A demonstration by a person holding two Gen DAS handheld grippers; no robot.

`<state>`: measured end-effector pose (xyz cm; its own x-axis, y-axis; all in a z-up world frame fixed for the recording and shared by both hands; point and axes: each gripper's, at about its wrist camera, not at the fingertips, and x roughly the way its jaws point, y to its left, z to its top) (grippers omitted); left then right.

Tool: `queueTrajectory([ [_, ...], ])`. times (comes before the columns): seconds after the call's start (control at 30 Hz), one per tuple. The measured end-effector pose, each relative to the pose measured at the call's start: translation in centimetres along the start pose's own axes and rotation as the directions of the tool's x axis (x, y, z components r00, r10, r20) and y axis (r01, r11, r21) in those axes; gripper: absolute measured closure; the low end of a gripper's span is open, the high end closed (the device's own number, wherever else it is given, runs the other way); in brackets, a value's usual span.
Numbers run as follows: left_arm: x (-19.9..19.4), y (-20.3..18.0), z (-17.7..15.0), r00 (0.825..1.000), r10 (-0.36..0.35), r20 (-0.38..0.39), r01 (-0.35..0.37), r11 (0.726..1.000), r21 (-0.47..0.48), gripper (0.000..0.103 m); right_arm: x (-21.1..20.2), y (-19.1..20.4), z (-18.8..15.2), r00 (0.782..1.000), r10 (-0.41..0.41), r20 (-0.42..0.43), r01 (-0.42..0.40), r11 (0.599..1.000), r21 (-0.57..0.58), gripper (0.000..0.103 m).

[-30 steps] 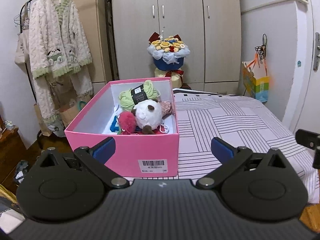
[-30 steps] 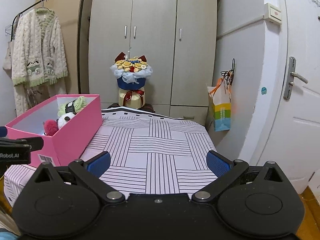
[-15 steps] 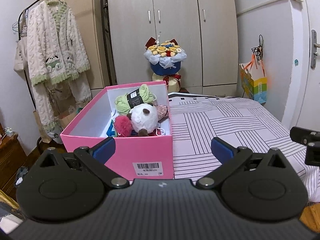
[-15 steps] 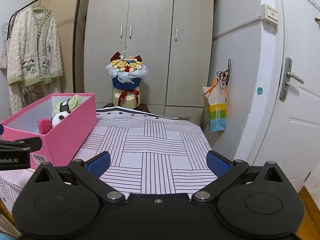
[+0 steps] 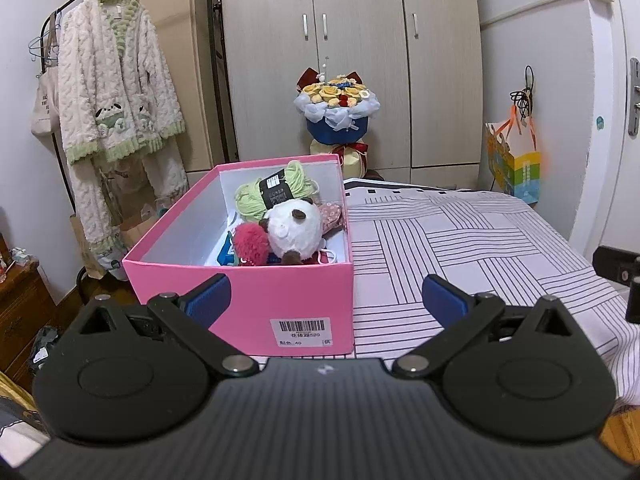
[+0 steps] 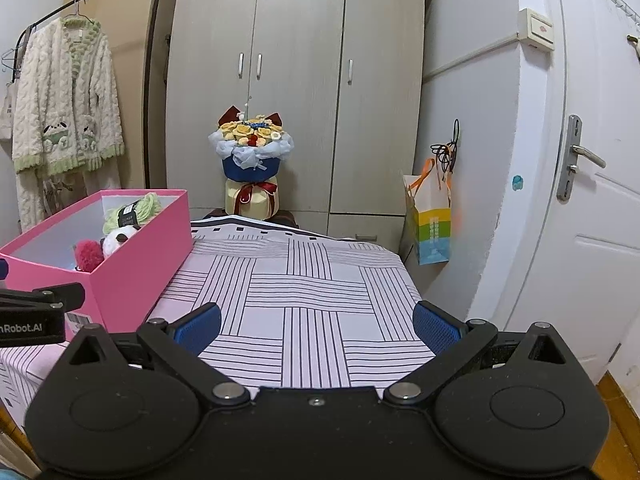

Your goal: Organize soft objects

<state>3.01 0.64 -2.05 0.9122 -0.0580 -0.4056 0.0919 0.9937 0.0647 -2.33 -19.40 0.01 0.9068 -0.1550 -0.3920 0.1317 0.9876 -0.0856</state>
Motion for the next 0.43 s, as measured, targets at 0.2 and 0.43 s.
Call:
queueTrajectory([
  [0.2, 0.04, 0.25, -0.09, 1.000, -0.008, -0.001, 0.008, 1.000, -0.012, 0.000, 0.10, 0.11, -0.10, 1.000, 0.001, -0.006, -0.001, 1.000, -0.001, 0.000],
  [0.43, -0.01, 0.43, -0.18, 1.000, 0.007, 0.005, -0.007, 1.000, -0.013, 0.000, 0.21, 0.14, -0.04, 1.000, 0.000, -0.009, 0.000, 1.000, -0.003, 0.000],
])
